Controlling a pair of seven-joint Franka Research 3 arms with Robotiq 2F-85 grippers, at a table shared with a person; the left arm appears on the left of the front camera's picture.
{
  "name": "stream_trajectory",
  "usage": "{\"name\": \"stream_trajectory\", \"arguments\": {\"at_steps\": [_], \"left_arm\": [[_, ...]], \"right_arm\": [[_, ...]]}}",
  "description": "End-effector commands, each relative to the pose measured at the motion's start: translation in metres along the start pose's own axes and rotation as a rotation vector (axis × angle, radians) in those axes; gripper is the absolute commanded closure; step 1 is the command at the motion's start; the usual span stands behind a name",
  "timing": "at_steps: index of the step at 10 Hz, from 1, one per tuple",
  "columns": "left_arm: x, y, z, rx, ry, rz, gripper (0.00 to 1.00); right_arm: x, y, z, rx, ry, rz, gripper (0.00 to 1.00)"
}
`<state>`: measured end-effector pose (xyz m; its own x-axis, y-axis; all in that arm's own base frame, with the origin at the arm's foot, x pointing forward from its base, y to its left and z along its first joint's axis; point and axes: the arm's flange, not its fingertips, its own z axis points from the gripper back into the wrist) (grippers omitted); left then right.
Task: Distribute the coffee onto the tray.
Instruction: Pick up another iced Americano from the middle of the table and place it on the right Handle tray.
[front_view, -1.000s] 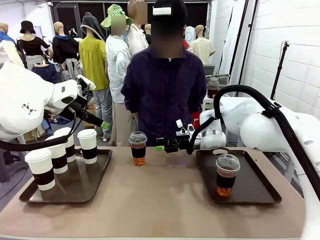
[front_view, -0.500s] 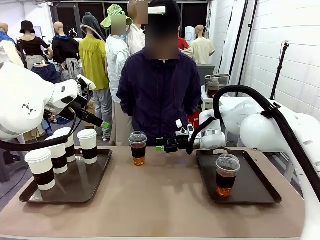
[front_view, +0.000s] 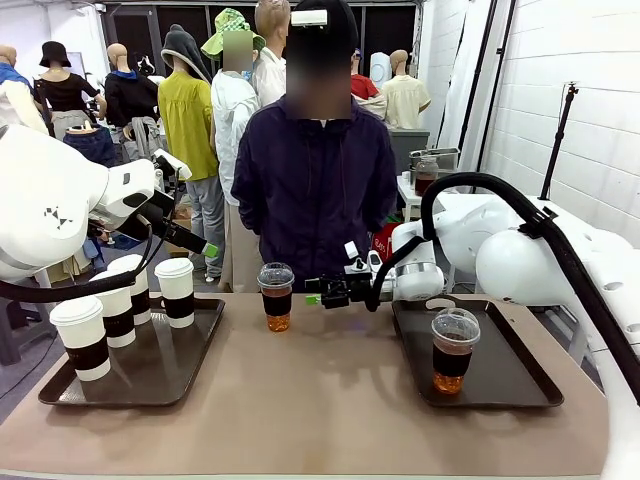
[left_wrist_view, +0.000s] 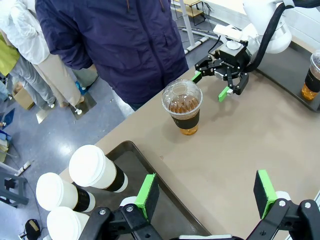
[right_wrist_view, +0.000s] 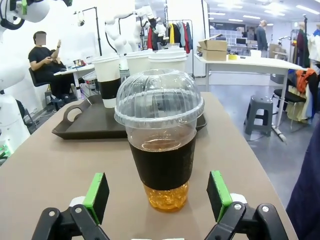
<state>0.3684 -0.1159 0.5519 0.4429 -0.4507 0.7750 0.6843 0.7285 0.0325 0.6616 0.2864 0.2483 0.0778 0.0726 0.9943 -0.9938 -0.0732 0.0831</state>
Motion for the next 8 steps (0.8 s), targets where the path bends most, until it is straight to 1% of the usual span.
{"name": "stream_trajectory", "arguments": {"at_steps": [1, 8], "left_arm": [[0.000, 0.001, 0.000, -0.001, -0.001, 0.003, 0.00], [0.000, 0.001, 0.000, -0.001, -0.001, 0.003, 0.00]], "right_arm": [[0.000, -0.013, -0.012, -0.003, 0.005, -0.001, 0.00], [-0.009, -0.030, -0.040, 0.031, 0.027, -0.011, 0.00]]}}
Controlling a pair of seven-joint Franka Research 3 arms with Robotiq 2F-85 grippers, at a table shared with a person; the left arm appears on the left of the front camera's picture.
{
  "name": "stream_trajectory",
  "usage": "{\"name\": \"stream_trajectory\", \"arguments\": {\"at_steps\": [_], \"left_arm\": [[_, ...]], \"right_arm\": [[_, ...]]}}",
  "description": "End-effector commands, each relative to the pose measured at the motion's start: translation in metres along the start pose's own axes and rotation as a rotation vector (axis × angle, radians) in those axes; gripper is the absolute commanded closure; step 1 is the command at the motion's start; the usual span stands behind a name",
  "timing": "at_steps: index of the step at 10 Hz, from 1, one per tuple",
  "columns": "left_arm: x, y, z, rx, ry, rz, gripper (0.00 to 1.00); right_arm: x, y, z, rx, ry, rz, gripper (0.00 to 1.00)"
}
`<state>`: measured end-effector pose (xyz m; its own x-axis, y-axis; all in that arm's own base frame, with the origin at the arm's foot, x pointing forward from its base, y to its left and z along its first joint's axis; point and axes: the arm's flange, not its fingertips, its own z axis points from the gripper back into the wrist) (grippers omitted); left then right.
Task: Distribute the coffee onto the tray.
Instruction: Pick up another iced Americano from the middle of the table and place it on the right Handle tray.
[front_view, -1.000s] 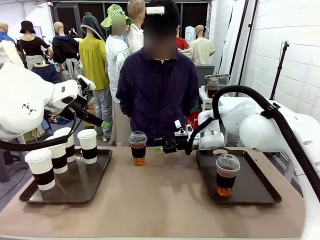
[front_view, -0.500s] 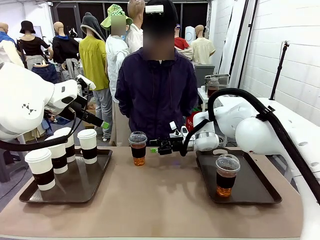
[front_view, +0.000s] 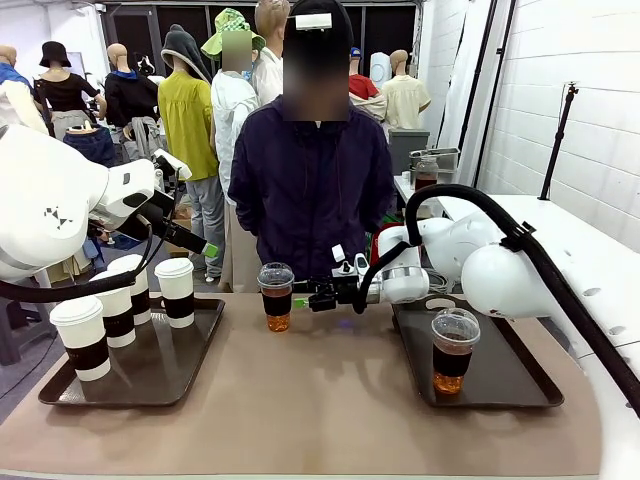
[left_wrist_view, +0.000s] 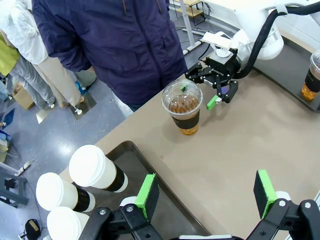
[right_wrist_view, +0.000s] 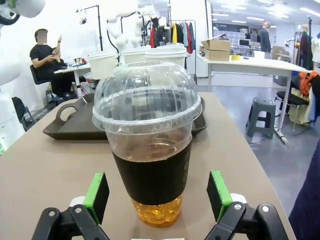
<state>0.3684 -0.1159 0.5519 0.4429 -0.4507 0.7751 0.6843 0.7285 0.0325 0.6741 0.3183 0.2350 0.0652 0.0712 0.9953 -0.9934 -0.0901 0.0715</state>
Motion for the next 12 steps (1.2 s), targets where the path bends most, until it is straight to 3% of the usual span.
{"name": "stream_trajectory", "arguments": {"at_steps": [1, 12], "left_arm": [[0.000, 0.001, 0.000, -0.001, -0.001, 0.003, 0.00], [0.000, 0.001, 0.000, -0.001, -0.001, 0.003, 0.00]], "right_arm": [[0.001, -0.015, -0.012, 0.027, 0.026, -0.027, 0.00], [-0.002, -0.021, -0.053, 0.116, 0.032, -0.056, 0.00]]}}
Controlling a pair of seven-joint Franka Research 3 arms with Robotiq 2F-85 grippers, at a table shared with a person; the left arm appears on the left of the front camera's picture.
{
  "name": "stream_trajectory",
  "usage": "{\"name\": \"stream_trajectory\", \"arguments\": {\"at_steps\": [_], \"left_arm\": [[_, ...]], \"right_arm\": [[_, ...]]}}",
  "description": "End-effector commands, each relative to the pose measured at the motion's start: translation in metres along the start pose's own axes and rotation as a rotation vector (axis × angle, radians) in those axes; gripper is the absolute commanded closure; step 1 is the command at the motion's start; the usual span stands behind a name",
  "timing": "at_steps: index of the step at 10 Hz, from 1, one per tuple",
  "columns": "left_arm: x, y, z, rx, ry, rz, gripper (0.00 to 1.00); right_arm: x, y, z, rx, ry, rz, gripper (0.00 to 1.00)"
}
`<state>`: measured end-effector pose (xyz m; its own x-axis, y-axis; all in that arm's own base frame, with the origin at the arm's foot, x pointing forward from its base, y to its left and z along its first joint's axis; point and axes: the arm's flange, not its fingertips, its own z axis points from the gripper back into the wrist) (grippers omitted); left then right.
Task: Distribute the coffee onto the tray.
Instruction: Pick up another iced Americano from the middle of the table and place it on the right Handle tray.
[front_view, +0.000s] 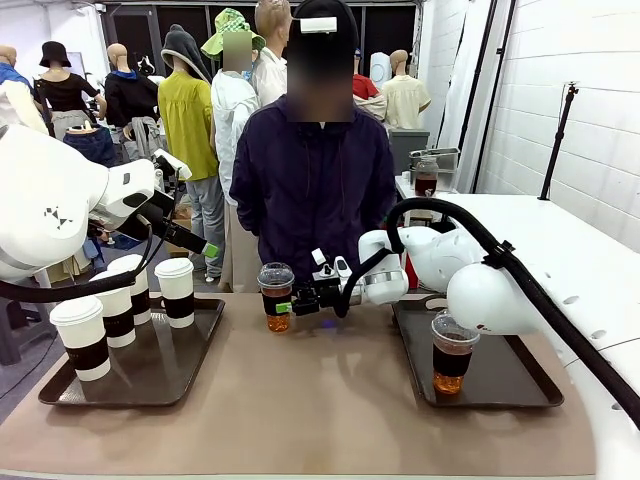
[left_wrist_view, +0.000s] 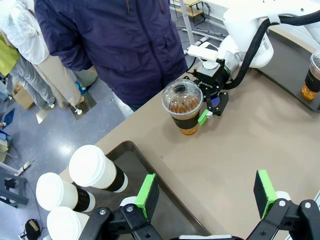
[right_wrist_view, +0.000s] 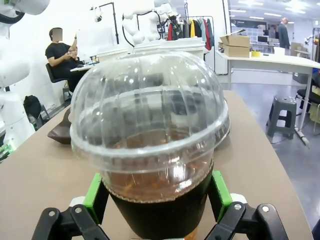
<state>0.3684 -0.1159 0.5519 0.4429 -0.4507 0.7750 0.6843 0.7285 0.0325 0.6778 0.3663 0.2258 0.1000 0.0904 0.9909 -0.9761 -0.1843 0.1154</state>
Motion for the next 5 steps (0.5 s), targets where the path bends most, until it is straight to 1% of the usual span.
{"name": "stream_trajectory", "arguments": {"at_steps": [1, 3, 4, 5], "left_arm": [[-0.0004, 0.0010, 0.0002, -0.001, -0.001, 0.003, 0.00], [-0.0004, 0.0010, 0.0002, -0.001, -0.001, 0.003, 0.00], [-0.0004, 0.0010, 0.0002, -0.001, -0.001, 0.003, 0.00], [-0.0004, 0.0010, 0.0002, -0.001, -0.001, 0.003, 0.00]], "right_arm": [[0.0044, -0.0129, -0.0060, 0.014, 0.014, -0.024, 0.00], [0.0041, -0.0126, -0.0075, 0.015, 0.011, -0.036, 0.00], [0.0060, -0.0124, -0.0082, 0.024, 0.016, -0.056, 0.08], [0.0060, -0.0123, -0.0080, 0.006, 0.006, -0.032, 0.28]]}}
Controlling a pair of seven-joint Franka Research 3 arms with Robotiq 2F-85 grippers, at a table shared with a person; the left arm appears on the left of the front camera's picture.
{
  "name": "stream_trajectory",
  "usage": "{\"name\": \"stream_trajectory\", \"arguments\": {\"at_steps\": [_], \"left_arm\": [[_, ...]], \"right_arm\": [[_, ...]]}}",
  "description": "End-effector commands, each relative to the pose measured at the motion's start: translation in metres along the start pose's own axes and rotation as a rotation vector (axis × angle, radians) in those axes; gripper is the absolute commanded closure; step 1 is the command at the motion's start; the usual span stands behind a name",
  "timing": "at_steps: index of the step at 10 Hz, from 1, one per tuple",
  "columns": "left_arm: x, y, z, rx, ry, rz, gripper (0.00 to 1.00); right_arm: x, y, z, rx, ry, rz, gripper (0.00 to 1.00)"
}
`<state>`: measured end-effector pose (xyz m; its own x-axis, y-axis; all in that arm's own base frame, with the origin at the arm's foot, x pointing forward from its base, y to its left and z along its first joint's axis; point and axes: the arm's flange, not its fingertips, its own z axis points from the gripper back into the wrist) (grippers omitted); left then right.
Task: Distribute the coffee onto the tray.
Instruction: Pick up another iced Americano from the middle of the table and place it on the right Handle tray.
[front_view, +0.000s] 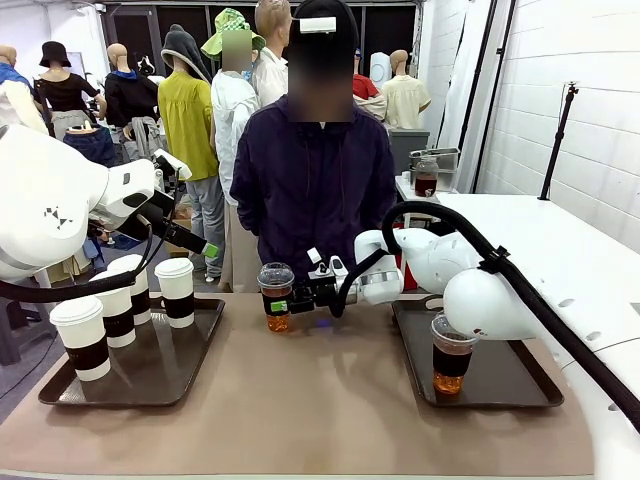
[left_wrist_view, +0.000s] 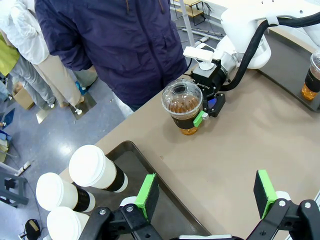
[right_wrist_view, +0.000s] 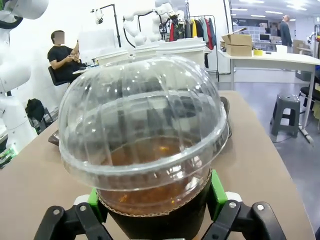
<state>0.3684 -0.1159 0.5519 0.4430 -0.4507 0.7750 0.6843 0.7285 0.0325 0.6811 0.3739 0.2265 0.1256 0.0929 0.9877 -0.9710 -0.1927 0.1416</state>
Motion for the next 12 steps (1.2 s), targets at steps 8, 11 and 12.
{"name": "stream_trajectory", "arguments": {"at_steps": [8, 11, 12], "left_arm": [[0.000, 0.001, 0.000, -0.001, -0.001, 0.003, 0.00], [0.000, 0.001, 0.000, -0.001, -0.001, 0.003, 0.00], [0.000, 0.001, 0.000, -0.001, -0.001, 0.003, 0.00]], "right_arm": [[0.043, 0.008, 0.012, 0.042, -0.019, -0.027, 0.28], [0.079, 0.036, 0.050, 0.037, -0.010, -0.005, 0.28], [0.089, 0.052, 0.069, 0.034, -0.009, 0.004, 0.28]]}}
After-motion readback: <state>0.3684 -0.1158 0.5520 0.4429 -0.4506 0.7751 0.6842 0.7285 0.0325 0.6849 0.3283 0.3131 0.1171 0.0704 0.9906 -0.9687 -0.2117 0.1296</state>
